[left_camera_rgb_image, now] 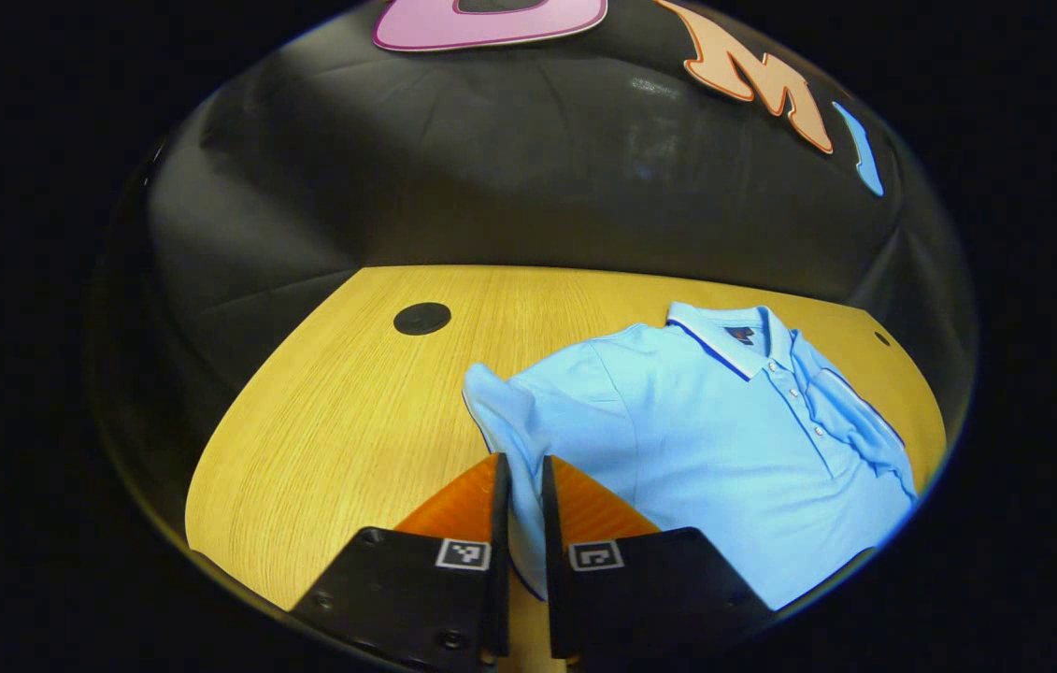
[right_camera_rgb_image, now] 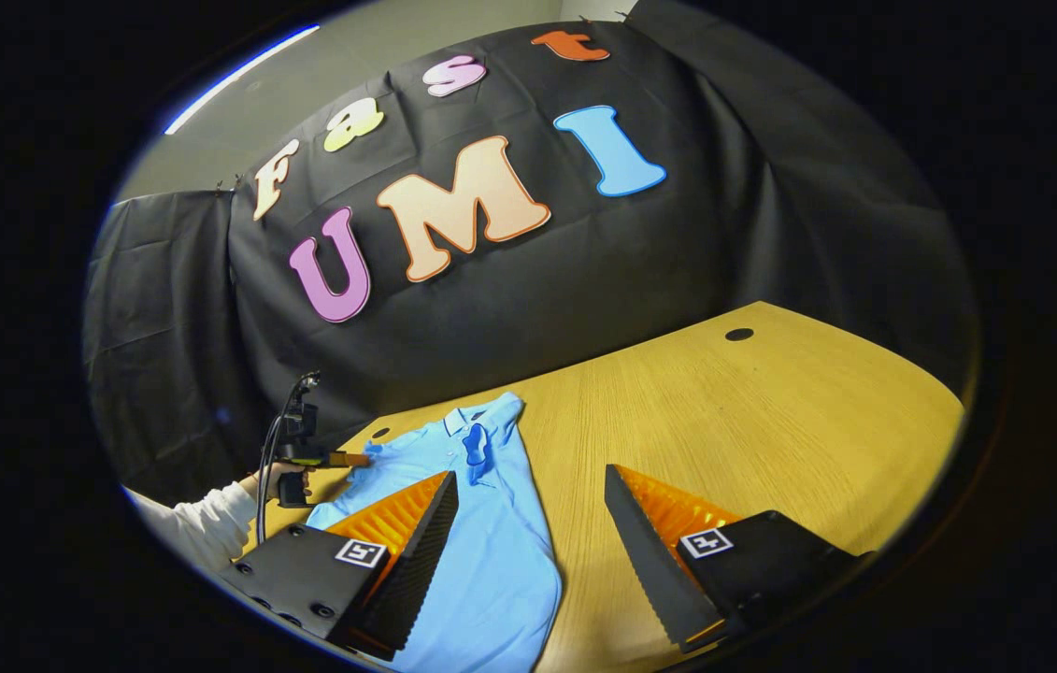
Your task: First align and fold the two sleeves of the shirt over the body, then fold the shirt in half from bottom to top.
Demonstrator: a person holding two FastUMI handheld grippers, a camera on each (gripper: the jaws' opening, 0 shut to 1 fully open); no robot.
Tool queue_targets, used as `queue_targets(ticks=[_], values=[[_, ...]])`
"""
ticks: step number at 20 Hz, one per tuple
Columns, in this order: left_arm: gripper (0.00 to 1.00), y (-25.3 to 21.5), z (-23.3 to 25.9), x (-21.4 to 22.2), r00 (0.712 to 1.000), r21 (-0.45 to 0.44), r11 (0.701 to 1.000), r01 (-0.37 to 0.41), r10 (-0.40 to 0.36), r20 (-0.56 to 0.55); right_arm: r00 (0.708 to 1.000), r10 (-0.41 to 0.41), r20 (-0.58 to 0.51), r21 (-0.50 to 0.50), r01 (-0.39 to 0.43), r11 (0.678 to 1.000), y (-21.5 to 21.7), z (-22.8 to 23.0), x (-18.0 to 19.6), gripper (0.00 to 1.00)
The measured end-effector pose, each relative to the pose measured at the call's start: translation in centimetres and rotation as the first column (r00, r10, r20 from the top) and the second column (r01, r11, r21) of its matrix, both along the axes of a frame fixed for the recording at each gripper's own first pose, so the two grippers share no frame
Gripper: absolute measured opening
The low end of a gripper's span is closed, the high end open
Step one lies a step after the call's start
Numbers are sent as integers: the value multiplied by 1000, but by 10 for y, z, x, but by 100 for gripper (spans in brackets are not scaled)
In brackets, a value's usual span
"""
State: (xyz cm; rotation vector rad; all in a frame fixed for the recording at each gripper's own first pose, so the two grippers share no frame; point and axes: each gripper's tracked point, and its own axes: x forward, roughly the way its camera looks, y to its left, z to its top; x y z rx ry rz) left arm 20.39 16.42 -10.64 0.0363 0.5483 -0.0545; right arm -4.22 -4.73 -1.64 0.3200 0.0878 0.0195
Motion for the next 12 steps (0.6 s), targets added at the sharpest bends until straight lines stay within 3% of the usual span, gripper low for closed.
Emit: queue_targets(ticks=[2,8,12], values=[[7,0,0,0,1000,-1,1000,-8,8,0,1000,5,-1,-7,-5,1000,1,-2,-1,98],[0,-3,2,-1,1000,-4,1000,-14,14,-1,1000,13,-7,-19,-13,1000,4,-5,-1,98],[0,-16,32,0,999,9,1000,-1,1,40,1000,18,-14,-38,-18,999,6,-9,-4,98]])
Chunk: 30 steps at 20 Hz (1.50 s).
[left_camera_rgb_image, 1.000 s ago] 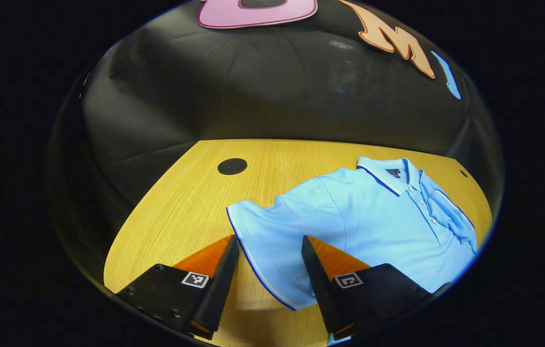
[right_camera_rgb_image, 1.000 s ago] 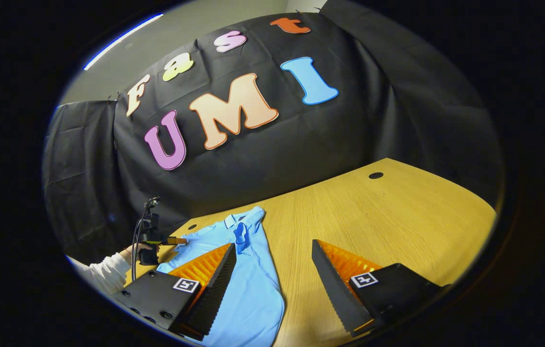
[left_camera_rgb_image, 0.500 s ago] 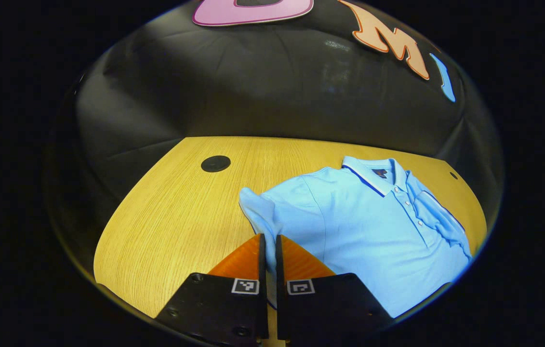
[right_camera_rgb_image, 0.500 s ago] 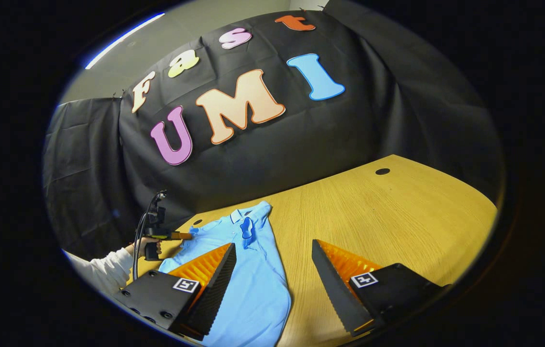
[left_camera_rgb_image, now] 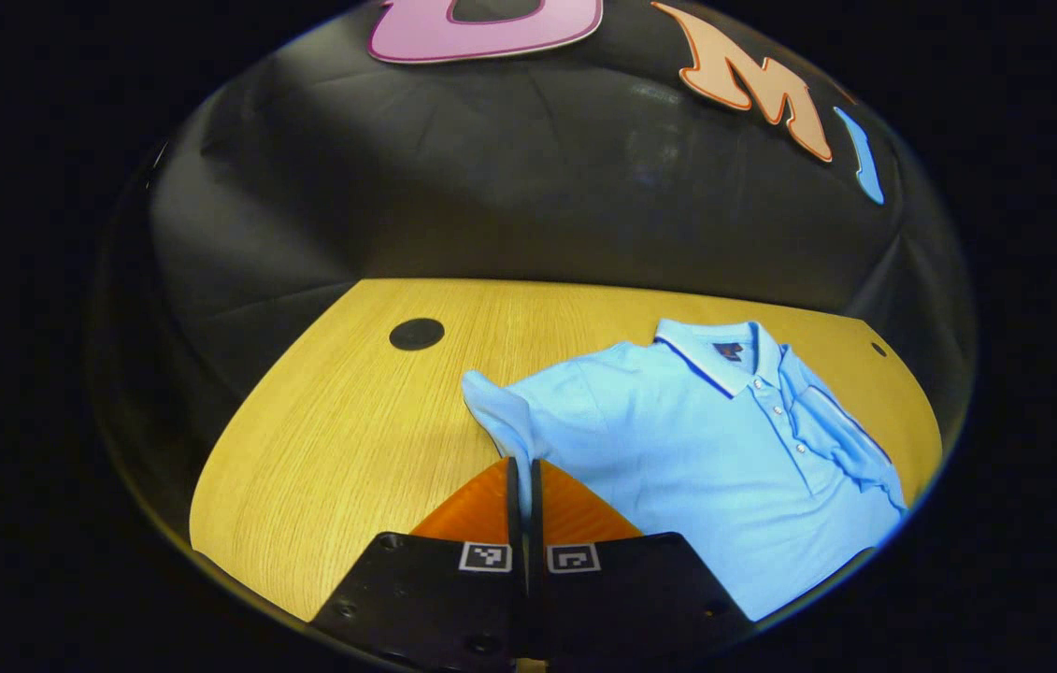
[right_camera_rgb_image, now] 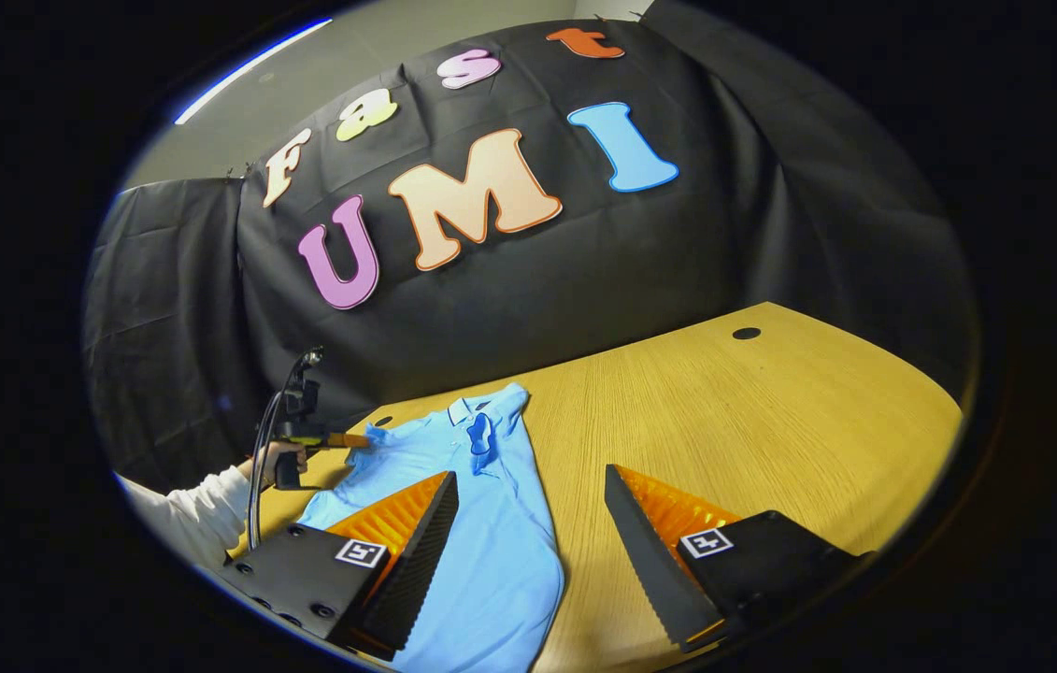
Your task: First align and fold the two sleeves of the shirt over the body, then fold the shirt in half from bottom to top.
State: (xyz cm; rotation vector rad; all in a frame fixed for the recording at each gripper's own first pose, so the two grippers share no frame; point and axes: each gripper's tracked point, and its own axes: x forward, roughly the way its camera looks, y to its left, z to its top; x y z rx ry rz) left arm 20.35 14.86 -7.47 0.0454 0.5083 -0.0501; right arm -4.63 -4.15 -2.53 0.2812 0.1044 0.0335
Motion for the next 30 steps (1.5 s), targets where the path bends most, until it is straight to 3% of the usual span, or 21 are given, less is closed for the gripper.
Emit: queue_targets(ticks=[2,3,6,10,14,19,25,27,28,29,30], values=[[0,-20,21,-4,999,-21,999,42,-41,23,1000,9,1,-1,-9,1000,4,0,2,93],[0,-35,31,-8,997,-43,996,73,-71,34,1000,18,2,1,-18,1000,6,0,4,97],[0,-77,58,-21,987,-73,986,150,-145,74,999,35,-3,-1,-35,999,11,-3,7,98],[0,-148,78,-38,952,-44,955,293,-287,105,999,48,-11,-12,-48,999,15,-8,6,98],[0,-205,65,-47,917,1,920,393,-392,81,998,62,-13,-8,-62,998,20,-11,0,98],[0,-253,40,-49,891,-48,890,453,-452,31,997,70,-28,-16,-70,997,22,-18,-7,98],[2,-270,32,-47,889,-56,888,457,-456,27,996,84,-42,-27,-85,996,28,-24,-8,98],[8,-270,33,-50,893,-46,892,449,-449,26,995,90,-48,-33,-92,995,31,-27,-10,98],[24,-267,34,-53,896,-32,895,445,-444,30,994,93,-50,-38,-94,995,32,-27,-10,98],[34,-264,37,-57,898,-9,899,439,-438,36,994,95,-51,-43,-97,994,35,-29,-12,98],[55,-257,39,-60,903,20,905,426,-426,47,994,100,-51,-49,-103,993,37,-28,-13,98]])
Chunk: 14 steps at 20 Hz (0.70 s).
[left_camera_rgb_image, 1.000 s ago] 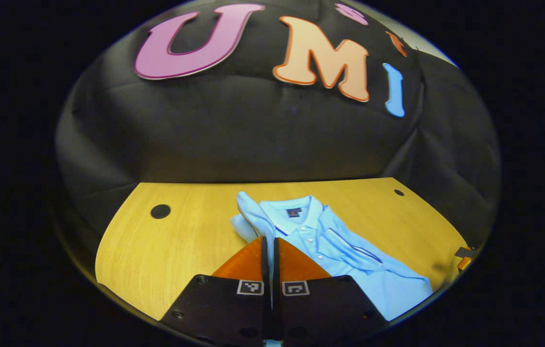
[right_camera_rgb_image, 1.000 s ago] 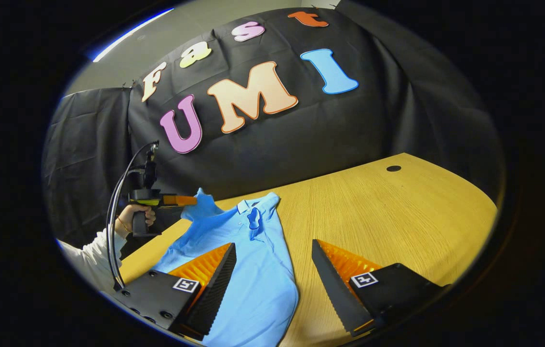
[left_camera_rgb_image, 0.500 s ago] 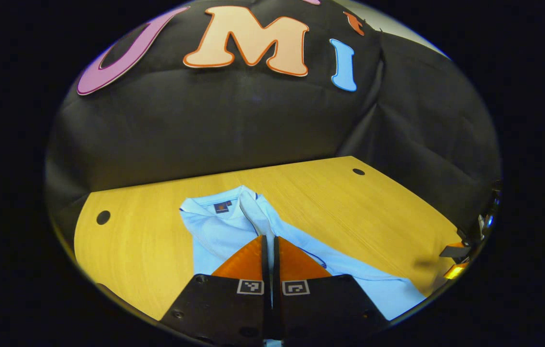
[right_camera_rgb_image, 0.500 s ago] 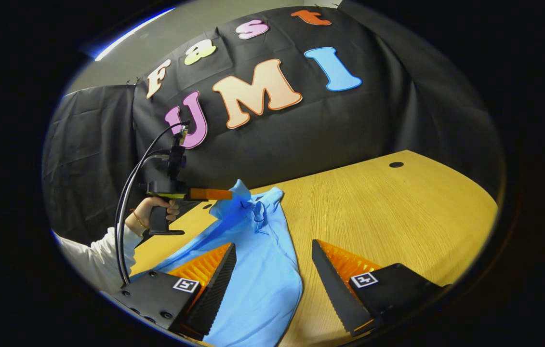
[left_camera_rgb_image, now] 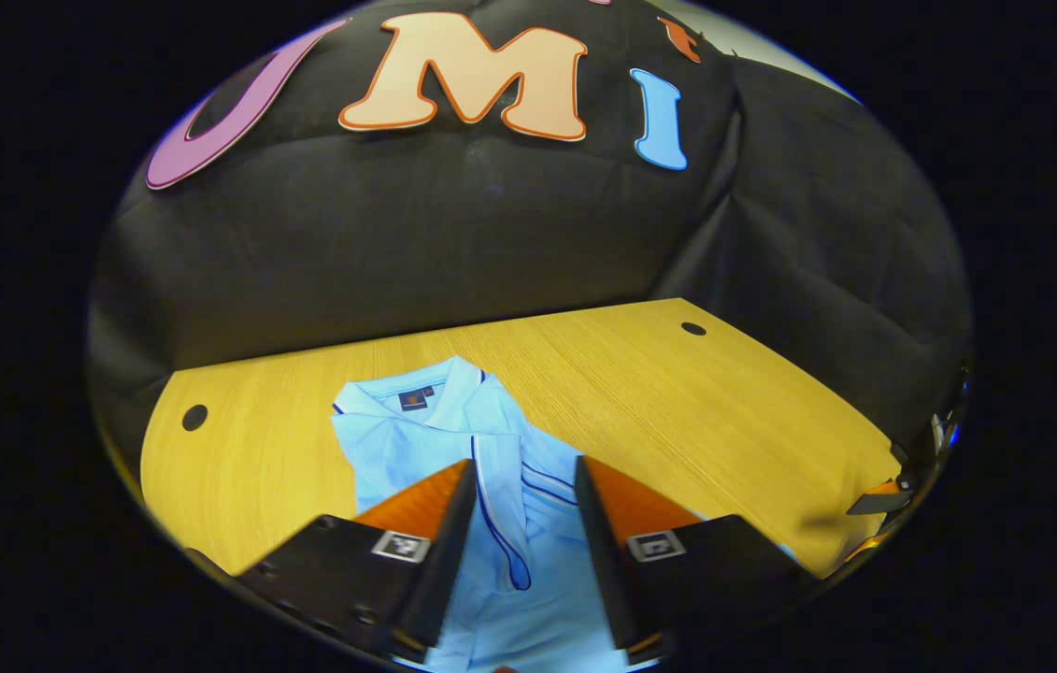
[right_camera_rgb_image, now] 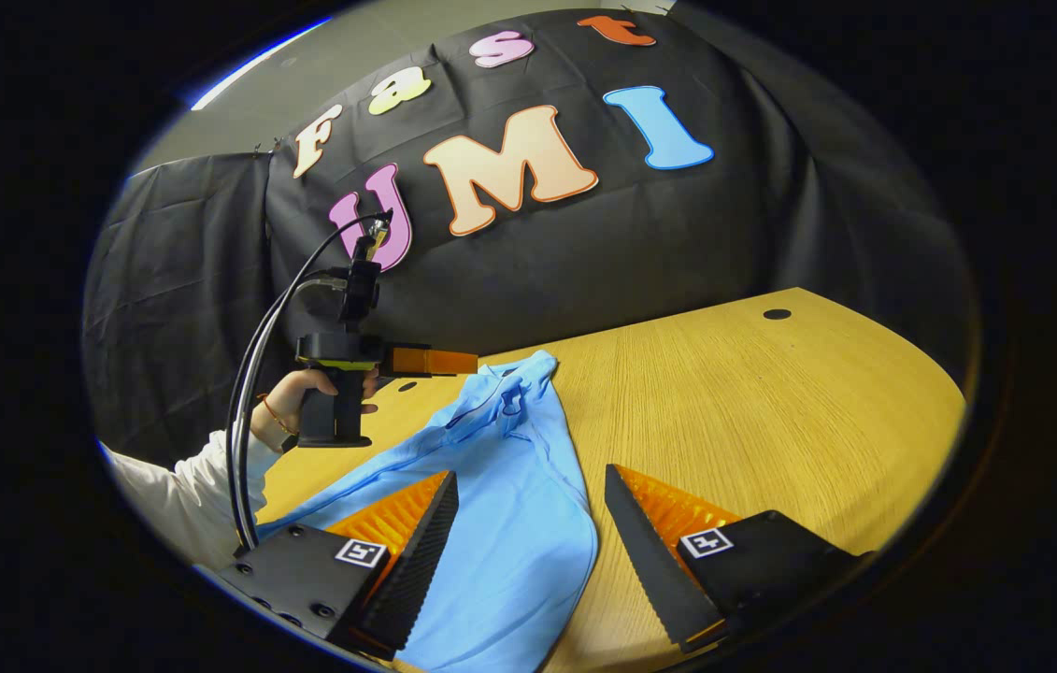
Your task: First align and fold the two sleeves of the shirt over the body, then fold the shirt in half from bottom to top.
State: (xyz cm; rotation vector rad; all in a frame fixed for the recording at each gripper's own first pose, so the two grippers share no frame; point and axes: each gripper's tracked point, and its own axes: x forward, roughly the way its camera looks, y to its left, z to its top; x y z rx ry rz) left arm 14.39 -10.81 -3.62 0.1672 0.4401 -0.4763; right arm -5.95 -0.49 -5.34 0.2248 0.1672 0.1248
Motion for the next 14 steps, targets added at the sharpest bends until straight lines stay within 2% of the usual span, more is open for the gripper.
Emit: queue_targets(ticks=[2,8,12,14], values=[[99,15,9,-11,999,24,999,-33,32,44,1000,10,-2,-8,-10,1000,4,-3,-3,98],[96,64,12,-80,994,33,996,-80,77,83,999,44,-29,-32,-45,998,19,-22,-18,98],[96,101,-11,-147,995,6,995,-97,97,39,995,75,-59,-96,-81,992,26,-38,-34,98],[95,126,-27,-179,992,20,992,-124,124,19,994,79,-80,-130,-89,988,27,-47,-42,98]])
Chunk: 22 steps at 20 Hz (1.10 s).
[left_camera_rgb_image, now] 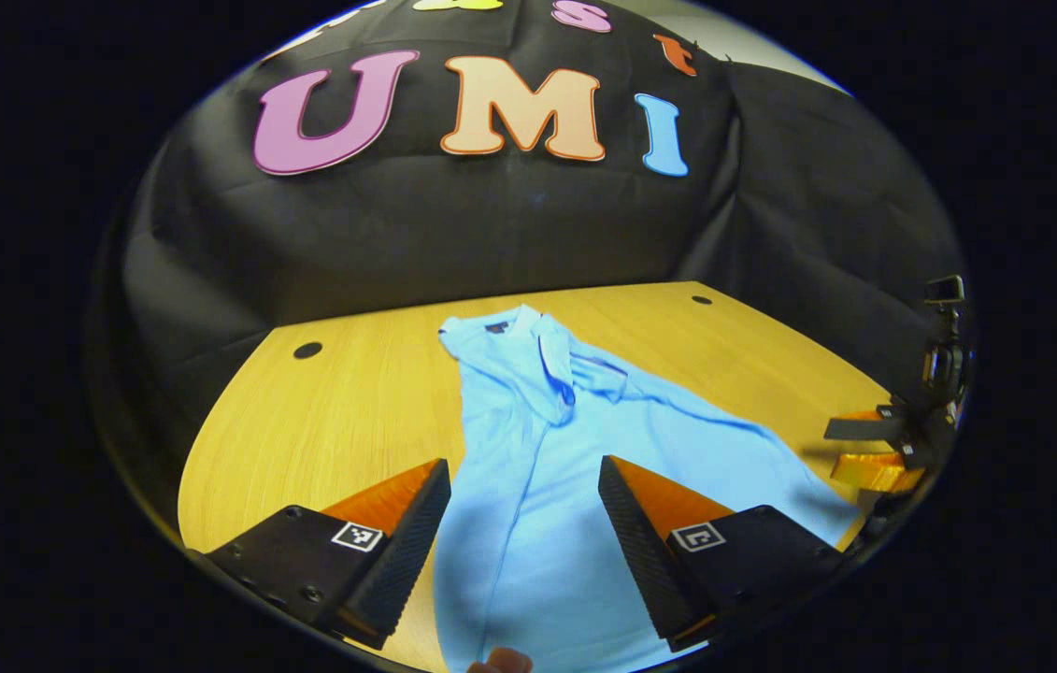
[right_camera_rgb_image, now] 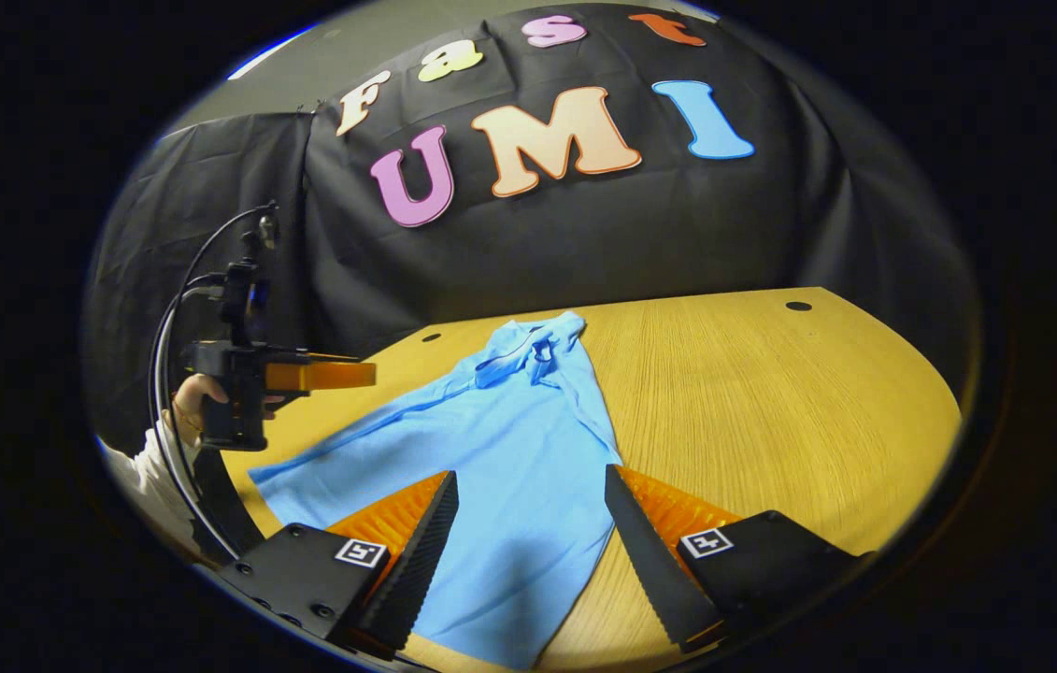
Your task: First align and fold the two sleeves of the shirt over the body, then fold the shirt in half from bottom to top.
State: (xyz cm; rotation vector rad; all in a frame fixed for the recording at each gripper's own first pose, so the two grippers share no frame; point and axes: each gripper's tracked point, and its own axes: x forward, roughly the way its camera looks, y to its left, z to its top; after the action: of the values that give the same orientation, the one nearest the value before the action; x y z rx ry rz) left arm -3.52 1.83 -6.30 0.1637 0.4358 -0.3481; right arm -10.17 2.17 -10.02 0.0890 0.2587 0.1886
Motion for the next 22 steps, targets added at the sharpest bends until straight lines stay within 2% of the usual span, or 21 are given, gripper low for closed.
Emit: queue_targets(ticks=[5,10,19,22], values=[[96,46,-27,-64,996,7,996,-88,88,-10,999,25,-28,-57,-27,998,6,-20,-17,98],[96,57,-52,-101,991,-24,991,-133,133,-32,998,15,-53,-93,-20,995,5,-38,-20,98],[98,54,-75,-124,990,16,991,-130,131,-49,998,18,-54,-195,-28,980,6,-53,-23,98],[98,51,-78,-127,990,12,991,-130,130,-49,998,33,-45,-186,-41,982,9,-55,-23,98]])
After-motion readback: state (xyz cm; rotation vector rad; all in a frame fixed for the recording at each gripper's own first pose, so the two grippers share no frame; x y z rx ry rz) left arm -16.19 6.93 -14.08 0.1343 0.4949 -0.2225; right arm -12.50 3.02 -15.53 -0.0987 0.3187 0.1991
